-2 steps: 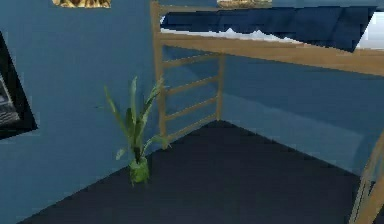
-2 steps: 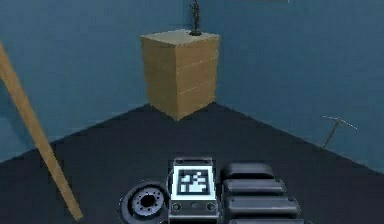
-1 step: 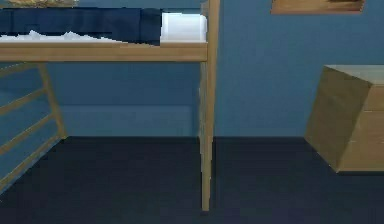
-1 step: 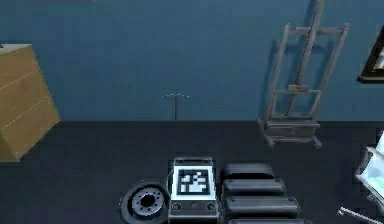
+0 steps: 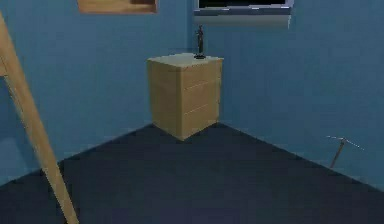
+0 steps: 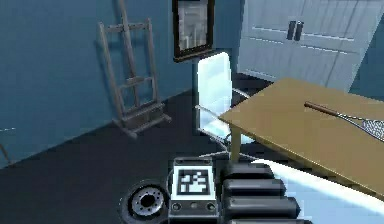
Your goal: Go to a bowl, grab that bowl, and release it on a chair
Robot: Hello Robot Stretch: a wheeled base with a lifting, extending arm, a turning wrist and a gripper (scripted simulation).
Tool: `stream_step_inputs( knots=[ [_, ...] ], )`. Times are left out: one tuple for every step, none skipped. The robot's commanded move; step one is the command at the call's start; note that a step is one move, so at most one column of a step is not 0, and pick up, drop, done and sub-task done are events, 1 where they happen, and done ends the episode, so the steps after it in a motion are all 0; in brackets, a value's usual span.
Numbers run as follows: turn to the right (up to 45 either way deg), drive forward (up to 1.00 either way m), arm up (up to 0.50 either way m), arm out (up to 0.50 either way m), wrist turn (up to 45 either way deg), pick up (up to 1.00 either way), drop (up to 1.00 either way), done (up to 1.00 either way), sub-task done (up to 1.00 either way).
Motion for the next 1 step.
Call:
stream_step_inputs(
  knots=[
    [42.0, 0.0, 0.0, 0.0, 0.0, 0.0, 0.0, 0.0, 0.0]
  ],
)
